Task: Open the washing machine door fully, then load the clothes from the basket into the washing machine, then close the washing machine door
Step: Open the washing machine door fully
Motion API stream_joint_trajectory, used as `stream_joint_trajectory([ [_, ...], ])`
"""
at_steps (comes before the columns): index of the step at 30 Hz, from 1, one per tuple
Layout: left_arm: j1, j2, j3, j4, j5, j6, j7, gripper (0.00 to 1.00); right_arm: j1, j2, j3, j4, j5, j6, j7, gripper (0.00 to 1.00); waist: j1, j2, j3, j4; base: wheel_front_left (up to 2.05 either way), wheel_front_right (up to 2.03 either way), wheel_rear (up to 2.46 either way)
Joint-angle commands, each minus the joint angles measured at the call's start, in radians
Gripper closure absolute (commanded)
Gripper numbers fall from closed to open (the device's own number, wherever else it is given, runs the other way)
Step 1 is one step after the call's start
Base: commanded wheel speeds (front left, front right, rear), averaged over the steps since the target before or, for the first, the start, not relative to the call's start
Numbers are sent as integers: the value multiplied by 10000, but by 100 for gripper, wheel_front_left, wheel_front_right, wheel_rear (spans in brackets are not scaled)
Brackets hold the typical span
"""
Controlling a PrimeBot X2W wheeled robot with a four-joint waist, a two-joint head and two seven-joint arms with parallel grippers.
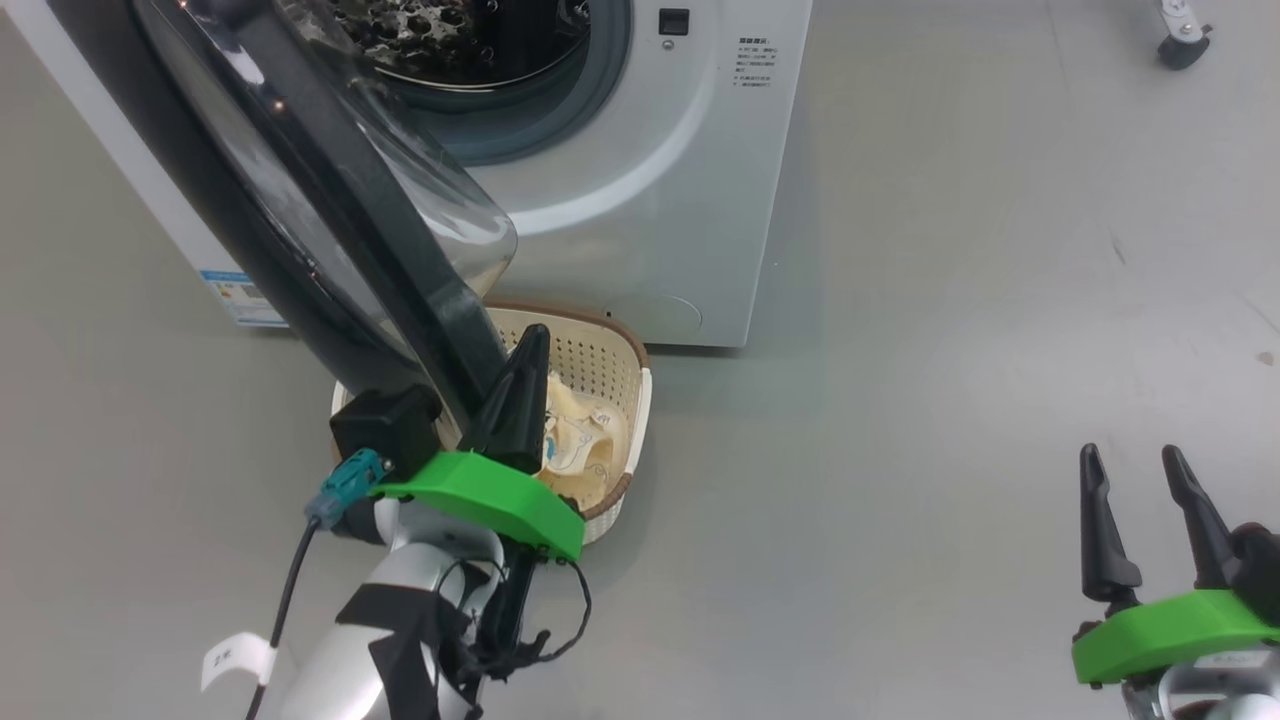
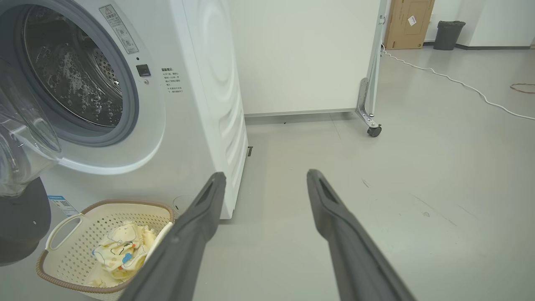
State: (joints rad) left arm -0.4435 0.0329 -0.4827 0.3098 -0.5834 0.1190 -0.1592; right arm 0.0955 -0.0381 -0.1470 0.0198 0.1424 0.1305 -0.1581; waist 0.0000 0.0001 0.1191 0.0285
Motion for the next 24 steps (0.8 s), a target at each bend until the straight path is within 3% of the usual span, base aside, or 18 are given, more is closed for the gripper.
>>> stream_joint_trajectory([
  [1,-431,309,566,-94,-43,58,-89,100,-367,-122,150,-256,29,2,-24,0,0,-1,20,75,0,0,0],
  [16,276,389,520,-513,-219,230,-266,100,-385,-122,179,-79,2,2,24,0,0,-1,-83,637,0,0,0],
  [24,714,720,475,-1247,122,642,-346,100,-400,-122,101,-126,-100,2,107,0,0,-1,-18,886,0,0,0],
])
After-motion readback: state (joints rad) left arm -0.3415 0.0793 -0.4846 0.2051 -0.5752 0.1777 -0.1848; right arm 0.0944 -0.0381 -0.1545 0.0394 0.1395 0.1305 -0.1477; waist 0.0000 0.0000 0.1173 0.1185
